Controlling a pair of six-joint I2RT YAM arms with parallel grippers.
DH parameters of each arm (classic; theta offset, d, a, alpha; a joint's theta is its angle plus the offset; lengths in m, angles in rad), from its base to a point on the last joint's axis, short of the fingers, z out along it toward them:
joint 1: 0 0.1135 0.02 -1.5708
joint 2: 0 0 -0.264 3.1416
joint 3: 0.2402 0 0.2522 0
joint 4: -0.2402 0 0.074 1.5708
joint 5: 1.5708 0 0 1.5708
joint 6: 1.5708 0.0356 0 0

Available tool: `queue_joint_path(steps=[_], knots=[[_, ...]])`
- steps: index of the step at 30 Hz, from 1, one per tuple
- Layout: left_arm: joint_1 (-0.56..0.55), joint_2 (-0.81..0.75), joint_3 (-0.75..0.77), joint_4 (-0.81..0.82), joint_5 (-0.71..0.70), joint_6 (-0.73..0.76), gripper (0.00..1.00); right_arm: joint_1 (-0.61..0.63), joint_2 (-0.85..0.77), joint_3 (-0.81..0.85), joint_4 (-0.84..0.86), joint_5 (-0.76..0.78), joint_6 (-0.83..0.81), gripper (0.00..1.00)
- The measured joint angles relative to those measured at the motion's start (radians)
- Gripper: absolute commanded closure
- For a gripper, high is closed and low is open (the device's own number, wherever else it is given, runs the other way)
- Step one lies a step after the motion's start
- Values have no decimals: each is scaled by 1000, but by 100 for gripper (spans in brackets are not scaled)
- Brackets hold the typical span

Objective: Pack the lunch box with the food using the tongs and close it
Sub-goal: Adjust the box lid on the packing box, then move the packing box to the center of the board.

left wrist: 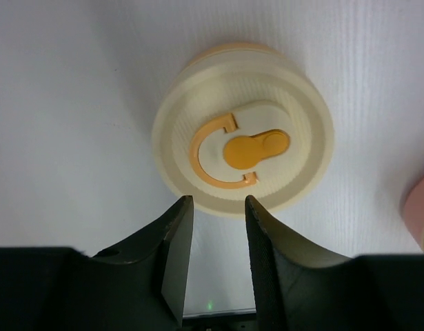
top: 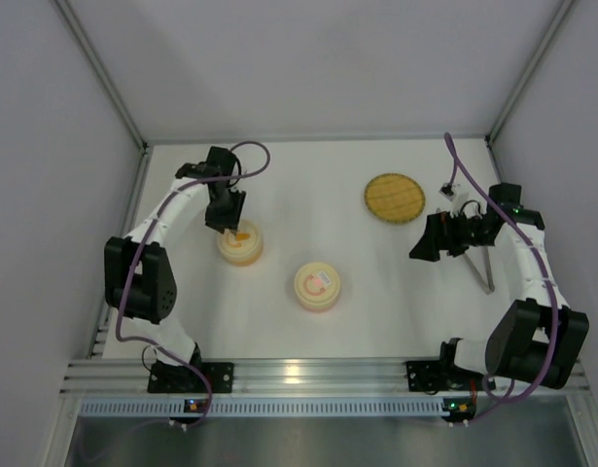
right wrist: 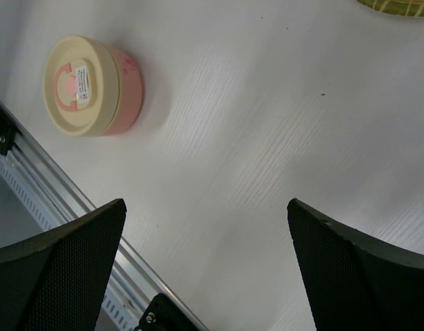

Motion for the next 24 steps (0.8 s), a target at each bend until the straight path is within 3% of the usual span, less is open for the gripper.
queue_joint_path(steps=[2,3,6,7,14,19,24], knots=[[2,-33,6,5,38,5,52,6,0,1,1,0,7,1],[5,-56,6,11,68,7,38,12,0,2,3,1,15,1],[37,-120,6,29,156,26,6,55,0,9,23,26,50,1],[62,-146,2,48,193,25,2,80,-2,11,40,44,64,1],[223,-251,-10,135,348,-21,2,341,-19,15,208,219,218,1],[288,-254,-84,150,482,33,2,435,-18,21,278,293,272,1],[311,-283,-173,135,473,87,2,581,-17,19,293,333,276,1]])
